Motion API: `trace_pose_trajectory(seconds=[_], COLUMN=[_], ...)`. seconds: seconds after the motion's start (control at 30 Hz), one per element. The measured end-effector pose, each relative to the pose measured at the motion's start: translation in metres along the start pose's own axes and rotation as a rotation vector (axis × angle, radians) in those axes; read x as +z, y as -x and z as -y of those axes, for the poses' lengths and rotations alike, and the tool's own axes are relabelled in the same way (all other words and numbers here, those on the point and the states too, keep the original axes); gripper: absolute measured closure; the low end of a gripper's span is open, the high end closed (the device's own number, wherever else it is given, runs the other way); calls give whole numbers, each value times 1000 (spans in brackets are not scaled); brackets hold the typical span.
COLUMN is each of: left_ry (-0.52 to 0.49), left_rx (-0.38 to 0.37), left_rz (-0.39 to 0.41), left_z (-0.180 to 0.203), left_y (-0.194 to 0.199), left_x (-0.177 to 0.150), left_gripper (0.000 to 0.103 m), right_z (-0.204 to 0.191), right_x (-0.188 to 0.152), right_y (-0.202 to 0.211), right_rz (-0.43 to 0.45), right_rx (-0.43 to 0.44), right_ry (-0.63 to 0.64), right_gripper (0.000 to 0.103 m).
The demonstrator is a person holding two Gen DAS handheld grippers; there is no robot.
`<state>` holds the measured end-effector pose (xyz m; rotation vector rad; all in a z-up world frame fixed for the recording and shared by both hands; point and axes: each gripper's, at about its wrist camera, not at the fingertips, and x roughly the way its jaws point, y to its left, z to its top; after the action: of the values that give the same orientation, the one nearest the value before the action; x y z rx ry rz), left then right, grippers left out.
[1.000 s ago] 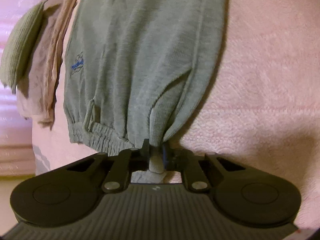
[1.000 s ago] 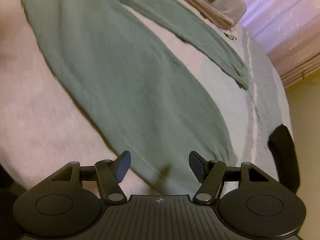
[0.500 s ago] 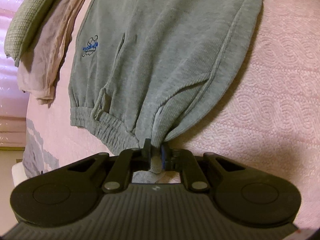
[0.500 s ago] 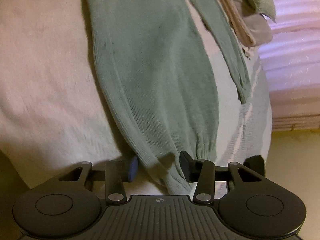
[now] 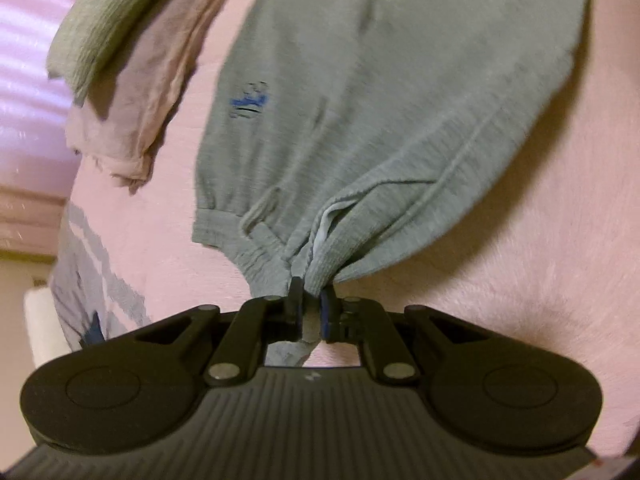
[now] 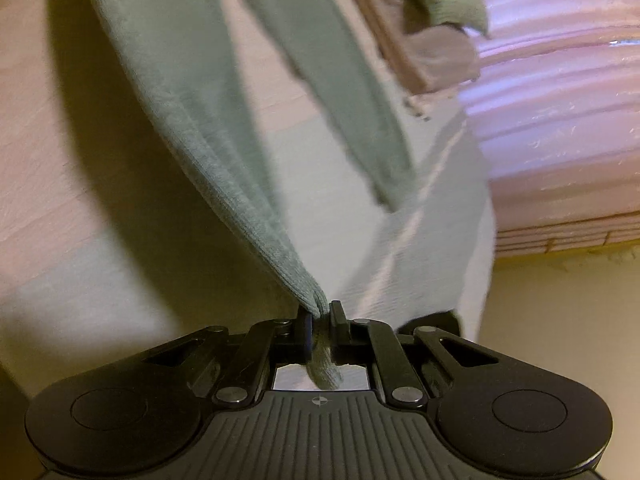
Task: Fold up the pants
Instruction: 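Grasp one leg cuff with the left tool while the right tool grasps the other cuff, then lift both cuffs and fold the legs toward the waistband, then open both tools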
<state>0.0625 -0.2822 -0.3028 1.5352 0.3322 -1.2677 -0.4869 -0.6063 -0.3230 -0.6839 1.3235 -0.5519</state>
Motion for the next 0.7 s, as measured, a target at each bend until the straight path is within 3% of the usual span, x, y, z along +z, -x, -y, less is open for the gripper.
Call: trace_pose_trajectory(seconds=[0.17,0.33,0.5,0.7], left_ry=[79,156,235,257], left_rx=[-75,-133,-178,-239], left_rz=[-22,-80,-136,-197], left_z=[-61,-113,-156,-203], left_y=[22,17,-13,-77], left_x=[27,54,82,120], left_gripper=[97,97,97,97], right_z=[81,153,205,229], right_x=[31,62,100,146], right_y=[-30,-75,-142,-217], right_rz=[8,34,35,5], right_rx=[8,42,112,183], right_ry=[24,28,44,73], right_gripper=[99,99,99,99])
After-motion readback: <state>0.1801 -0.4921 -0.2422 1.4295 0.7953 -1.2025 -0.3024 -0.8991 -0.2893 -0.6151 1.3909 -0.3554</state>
